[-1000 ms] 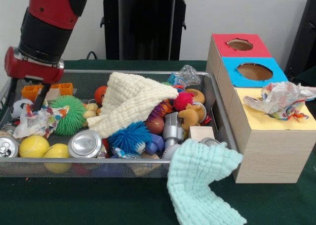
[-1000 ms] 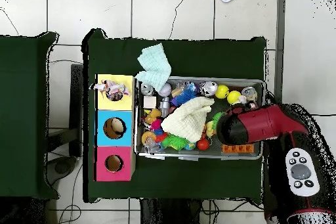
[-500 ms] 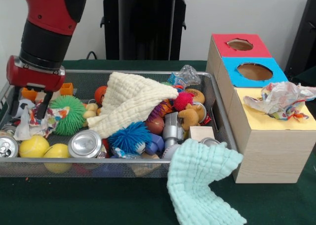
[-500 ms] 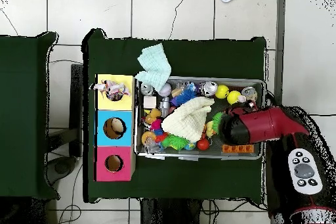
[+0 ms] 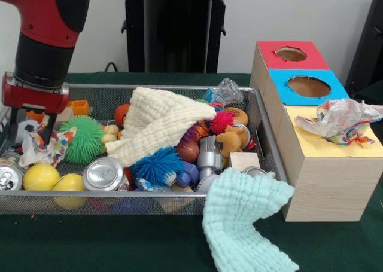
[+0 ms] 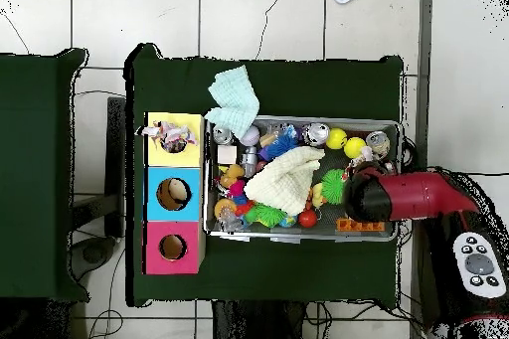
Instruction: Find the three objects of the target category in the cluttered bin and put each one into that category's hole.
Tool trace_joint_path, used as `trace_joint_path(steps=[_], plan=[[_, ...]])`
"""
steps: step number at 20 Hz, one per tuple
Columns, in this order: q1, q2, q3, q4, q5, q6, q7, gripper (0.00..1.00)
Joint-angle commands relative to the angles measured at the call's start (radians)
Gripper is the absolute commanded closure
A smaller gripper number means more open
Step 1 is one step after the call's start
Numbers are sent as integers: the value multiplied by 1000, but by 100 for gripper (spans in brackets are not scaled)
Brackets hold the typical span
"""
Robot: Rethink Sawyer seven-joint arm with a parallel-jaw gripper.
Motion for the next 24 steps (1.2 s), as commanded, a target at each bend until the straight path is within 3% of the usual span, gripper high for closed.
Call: trace_joint_path(steps=[1, 8, 12, 13, 16, 24], plan=[[-50, 98, 91, 70, 77, 55, -1, 0], [-122, 111, 156, 121, 134, -3, -9, 0], [-134, 107, 171, 133, 116, -60, -6, 0], [-133, 106, 170, 134, 103, -78, 4, 100], [-135, 99, 177, 147, 61, -165, 11, 100], [-47, -10, 135, 202, 20, -194, -10, 100]])
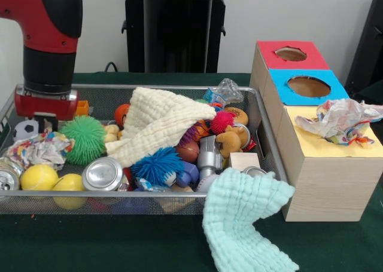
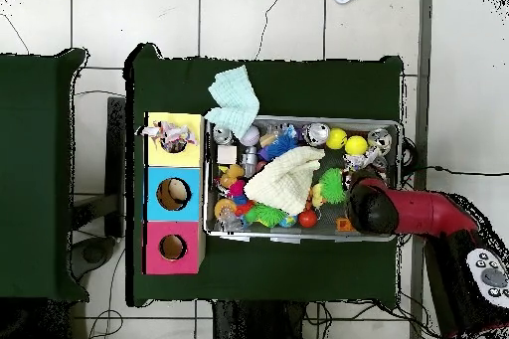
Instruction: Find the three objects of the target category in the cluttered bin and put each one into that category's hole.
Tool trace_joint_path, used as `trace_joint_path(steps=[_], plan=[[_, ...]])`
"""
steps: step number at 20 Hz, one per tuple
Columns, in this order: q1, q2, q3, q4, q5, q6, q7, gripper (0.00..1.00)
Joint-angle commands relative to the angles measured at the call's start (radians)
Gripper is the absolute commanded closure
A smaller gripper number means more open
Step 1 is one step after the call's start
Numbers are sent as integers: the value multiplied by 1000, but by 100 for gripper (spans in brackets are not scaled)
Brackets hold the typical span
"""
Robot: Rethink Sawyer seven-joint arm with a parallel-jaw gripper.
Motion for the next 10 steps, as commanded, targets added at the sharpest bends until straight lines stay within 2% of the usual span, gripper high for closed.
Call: trace_joint_path(steps=[1, 5, 10], plan=[[107, -69, 34, 108, -102, -78, -4, 100], [191, -152, -18, 134, -131, -69, 18, 100], [214, -268, 4, 201, -79, -10, 26, 100]])
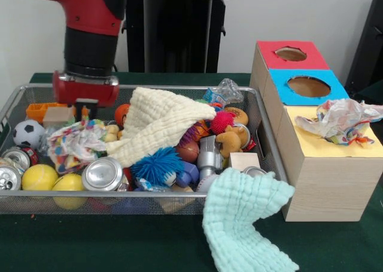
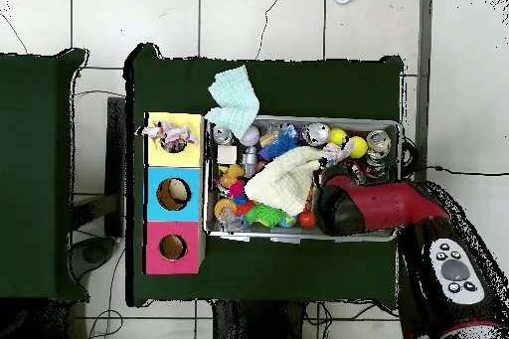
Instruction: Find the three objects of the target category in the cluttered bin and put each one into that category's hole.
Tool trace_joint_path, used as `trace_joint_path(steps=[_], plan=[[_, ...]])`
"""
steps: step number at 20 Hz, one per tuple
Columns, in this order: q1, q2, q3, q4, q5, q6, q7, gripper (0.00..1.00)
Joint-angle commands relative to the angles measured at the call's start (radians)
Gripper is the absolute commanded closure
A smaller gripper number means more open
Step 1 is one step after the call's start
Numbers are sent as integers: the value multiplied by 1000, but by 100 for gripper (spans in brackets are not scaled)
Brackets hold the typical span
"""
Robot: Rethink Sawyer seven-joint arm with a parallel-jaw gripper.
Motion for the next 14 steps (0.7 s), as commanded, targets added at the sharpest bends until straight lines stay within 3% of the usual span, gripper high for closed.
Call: trace_joint_path(steps=[1, 6, 9, 14], plan=[[66, -175, 27, 132, -8, 23, 18, 100], [55, -287, 103, 211, 54, 12, 22, 100], [91, -317, 100, 209, 53, 8, 31, 100], [111, -357, 133, 212, 119, 82, 14, 100]])
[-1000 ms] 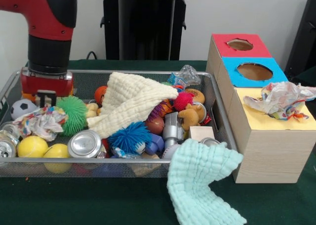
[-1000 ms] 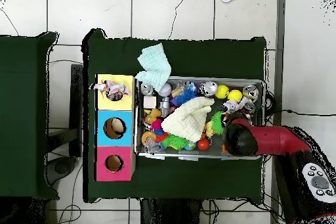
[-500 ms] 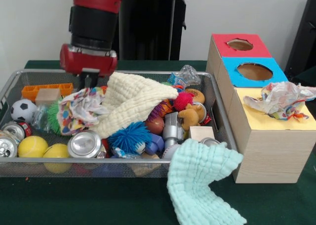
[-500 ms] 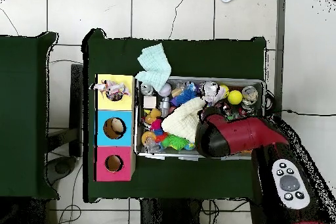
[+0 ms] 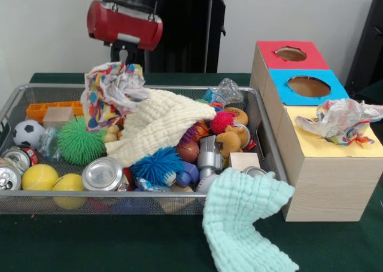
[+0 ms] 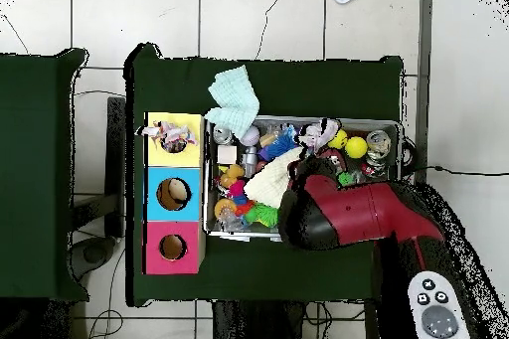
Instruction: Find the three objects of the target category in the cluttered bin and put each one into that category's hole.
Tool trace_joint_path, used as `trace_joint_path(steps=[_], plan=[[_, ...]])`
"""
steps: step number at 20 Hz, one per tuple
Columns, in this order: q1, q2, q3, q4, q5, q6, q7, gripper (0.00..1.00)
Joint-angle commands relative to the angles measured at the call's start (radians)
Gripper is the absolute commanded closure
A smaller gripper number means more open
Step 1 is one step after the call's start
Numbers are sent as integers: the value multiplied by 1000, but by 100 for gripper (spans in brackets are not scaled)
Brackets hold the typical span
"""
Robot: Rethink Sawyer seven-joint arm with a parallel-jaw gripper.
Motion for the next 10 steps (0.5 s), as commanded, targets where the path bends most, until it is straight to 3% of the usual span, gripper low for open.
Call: trace_joint_path(steps=[1, 5, 10], plan=[[35, -85, 91, 77, 74, 90, 23, 100], [62, -104, 79, 84, 137, 131, 55, 100], [154, -103, 38, 72, 174, 171, 86, 100]])
